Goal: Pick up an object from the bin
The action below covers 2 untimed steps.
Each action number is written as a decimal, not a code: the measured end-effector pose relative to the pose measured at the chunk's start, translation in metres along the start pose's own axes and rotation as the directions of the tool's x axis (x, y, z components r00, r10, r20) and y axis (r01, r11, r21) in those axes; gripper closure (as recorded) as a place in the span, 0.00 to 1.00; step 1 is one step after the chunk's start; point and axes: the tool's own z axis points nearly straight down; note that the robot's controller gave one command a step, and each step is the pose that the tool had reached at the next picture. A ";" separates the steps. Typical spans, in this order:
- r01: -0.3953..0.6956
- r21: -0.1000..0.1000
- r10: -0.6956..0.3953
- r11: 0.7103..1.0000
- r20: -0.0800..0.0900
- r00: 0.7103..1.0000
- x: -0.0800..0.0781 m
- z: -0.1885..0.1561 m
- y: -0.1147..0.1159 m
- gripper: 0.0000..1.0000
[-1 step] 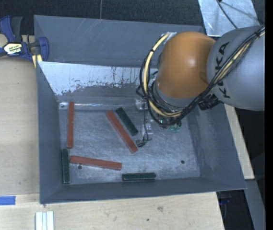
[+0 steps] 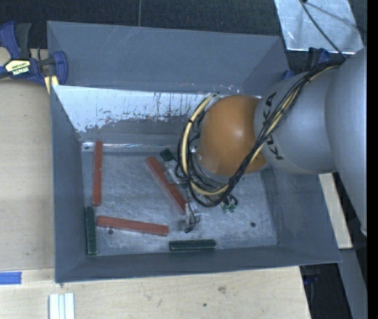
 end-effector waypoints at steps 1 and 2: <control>-0.003 -0.001 0.003 1.000 0.021 1.000 -0.007 -0.008 0.001 1.00; -0.071 0.001 0.071 0.997 0.002 0.997 -0.028 -0.146 -0.016 1.00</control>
Offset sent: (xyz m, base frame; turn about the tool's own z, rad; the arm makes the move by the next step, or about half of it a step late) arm 0.0000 0.0000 0.0000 0.0000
